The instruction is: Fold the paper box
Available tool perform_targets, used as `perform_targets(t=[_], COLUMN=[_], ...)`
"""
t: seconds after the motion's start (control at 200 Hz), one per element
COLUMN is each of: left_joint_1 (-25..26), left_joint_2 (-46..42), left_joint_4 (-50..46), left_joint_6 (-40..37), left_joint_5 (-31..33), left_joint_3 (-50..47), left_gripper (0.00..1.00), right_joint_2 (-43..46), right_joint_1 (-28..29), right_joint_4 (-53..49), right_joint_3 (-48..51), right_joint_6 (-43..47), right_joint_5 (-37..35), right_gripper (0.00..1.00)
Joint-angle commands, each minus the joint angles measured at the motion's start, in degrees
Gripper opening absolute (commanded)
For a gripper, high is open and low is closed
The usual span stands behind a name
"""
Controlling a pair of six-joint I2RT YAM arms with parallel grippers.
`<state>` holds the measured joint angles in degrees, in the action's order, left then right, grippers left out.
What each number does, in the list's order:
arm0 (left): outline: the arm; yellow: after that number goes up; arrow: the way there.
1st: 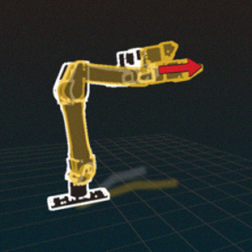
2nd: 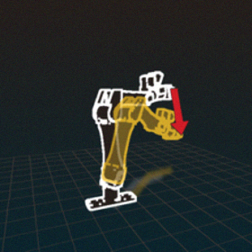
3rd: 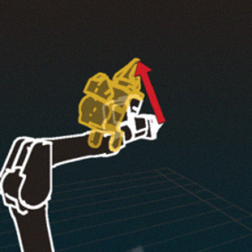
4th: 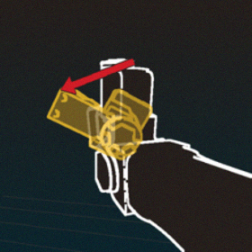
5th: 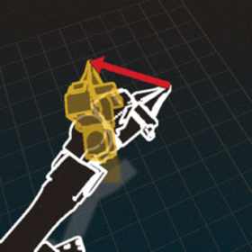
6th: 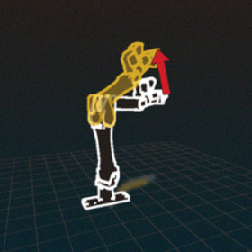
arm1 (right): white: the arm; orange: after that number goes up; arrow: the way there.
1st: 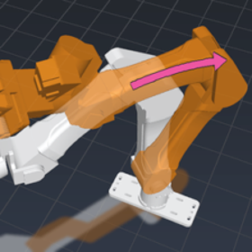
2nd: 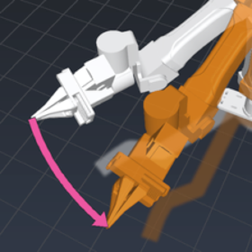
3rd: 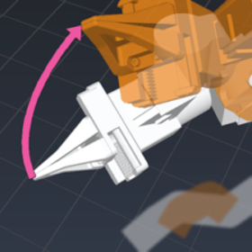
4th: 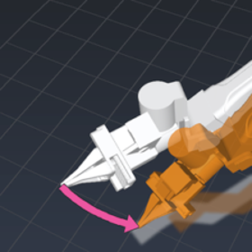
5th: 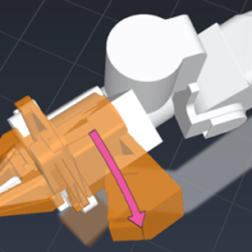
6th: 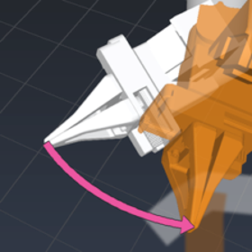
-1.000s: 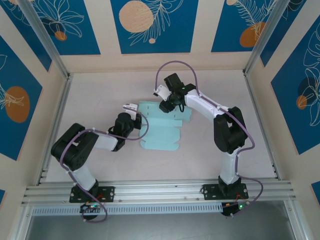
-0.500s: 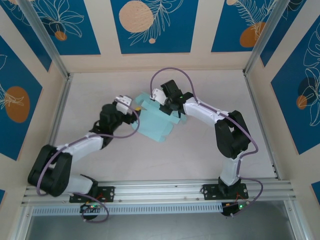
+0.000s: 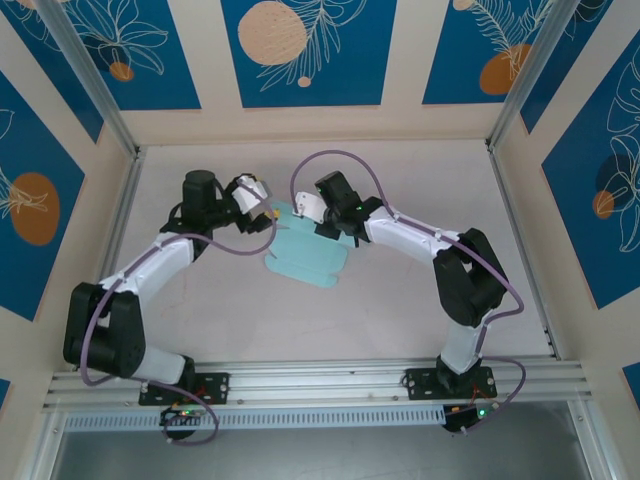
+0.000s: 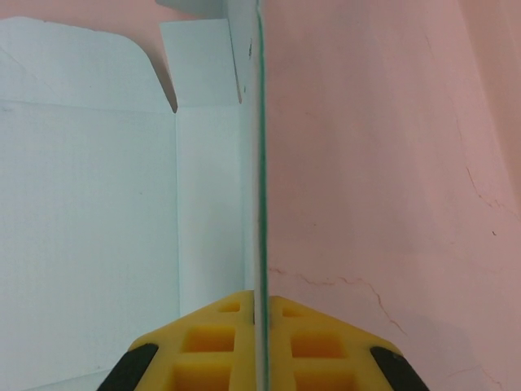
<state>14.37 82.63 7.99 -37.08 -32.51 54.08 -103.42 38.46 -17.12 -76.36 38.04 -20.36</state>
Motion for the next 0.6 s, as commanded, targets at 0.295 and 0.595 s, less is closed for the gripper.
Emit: perform_targets(t=[0.295,0.595], left_joint_1=[1.36,3.49], left_joint_2=[6.13,8.19], left_joint_4=[-13.68,-11.95], left_joint_6=[-10.17,-9.7], left_joint_5=[-7.67,-3.8], left_joint_3=[8.83,7.31], left_gripper=[0.66,0.55], right_joint_2=[2.52,3.24], right_joint_1=[1.01,1.34], right_joint_4=[-3.42,-6.17], right_joint_3=[-1.39,-2.66], right_joint_6=[0.95,0.14], right_joint_5=[5.8,8.58], right_gripper=[0.0,0.0])
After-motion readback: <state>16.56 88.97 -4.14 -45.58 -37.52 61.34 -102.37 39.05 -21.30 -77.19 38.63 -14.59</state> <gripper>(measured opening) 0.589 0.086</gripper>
